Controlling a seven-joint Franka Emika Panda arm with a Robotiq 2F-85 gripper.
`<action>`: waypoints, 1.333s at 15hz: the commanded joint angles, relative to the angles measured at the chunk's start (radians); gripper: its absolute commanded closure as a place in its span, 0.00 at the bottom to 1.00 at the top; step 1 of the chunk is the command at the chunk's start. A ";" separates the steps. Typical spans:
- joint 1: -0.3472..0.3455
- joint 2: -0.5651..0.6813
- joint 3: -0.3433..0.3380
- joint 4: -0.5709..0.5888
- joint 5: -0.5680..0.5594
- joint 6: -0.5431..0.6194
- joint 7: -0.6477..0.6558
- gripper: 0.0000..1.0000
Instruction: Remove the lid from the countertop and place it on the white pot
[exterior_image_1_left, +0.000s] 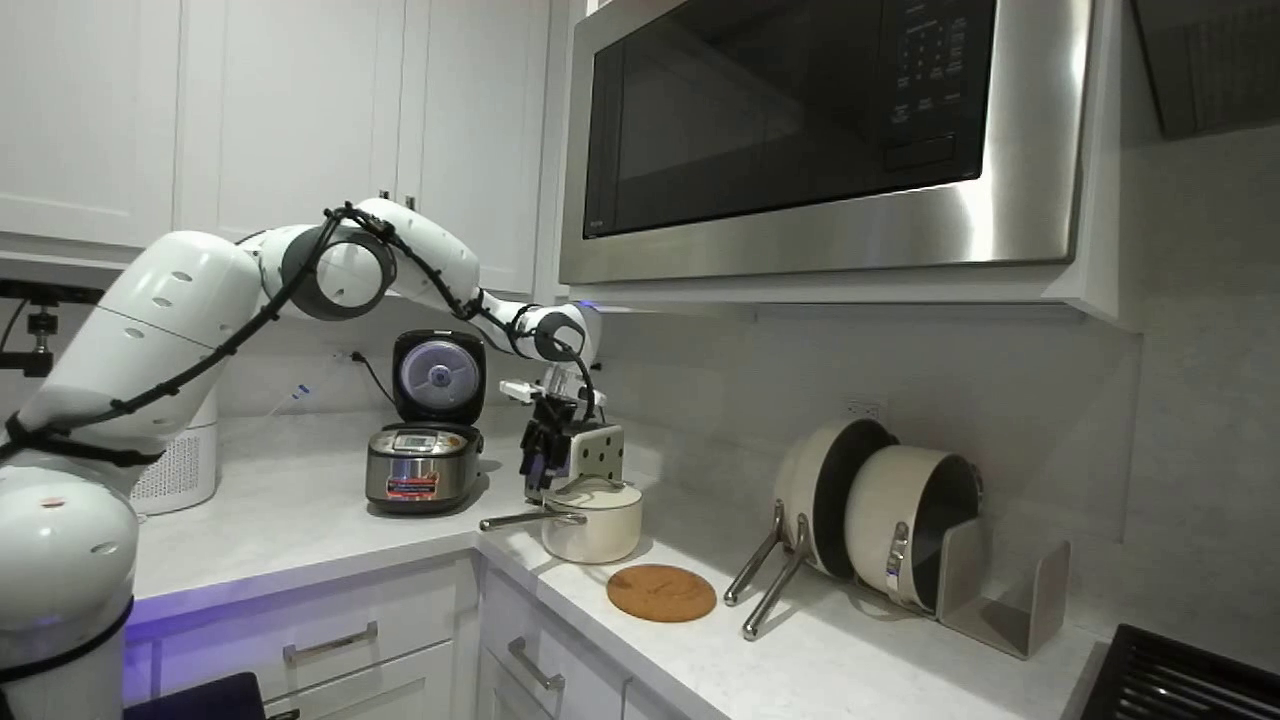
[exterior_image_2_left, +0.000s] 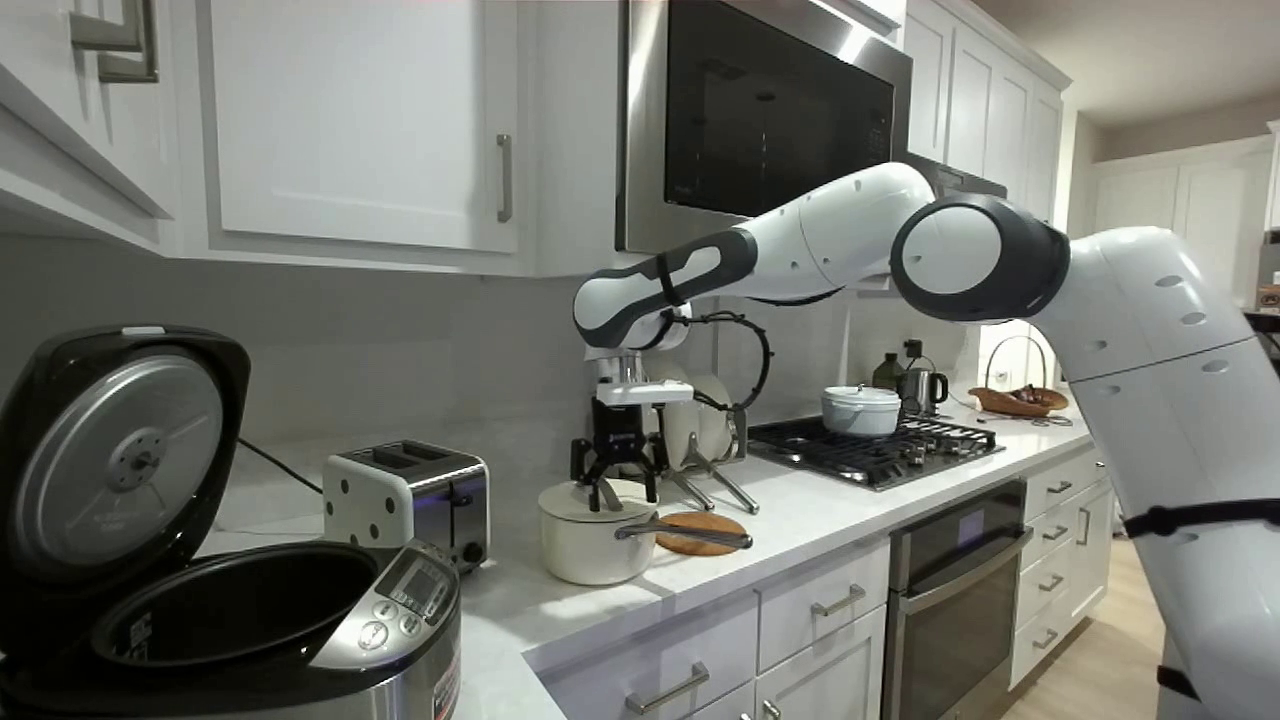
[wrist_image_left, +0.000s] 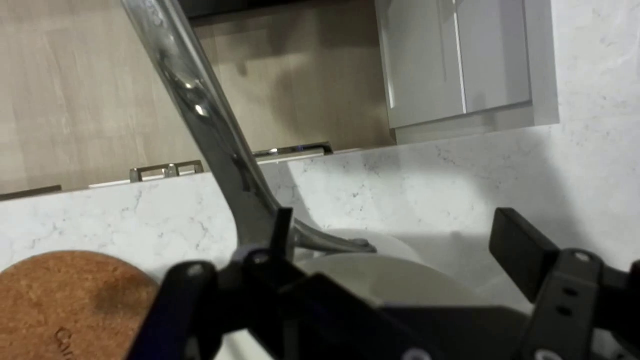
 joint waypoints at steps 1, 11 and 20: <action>0.017 0.027 0.009 0.066 0.019 -0.142 0.021 0.00; 0.070 0.009 0.037 0.013 0.010 -0.230 0.000 0.00; 0.085 -0.184 0.071 -0.131 0.024 -0.203 -0.019 0.00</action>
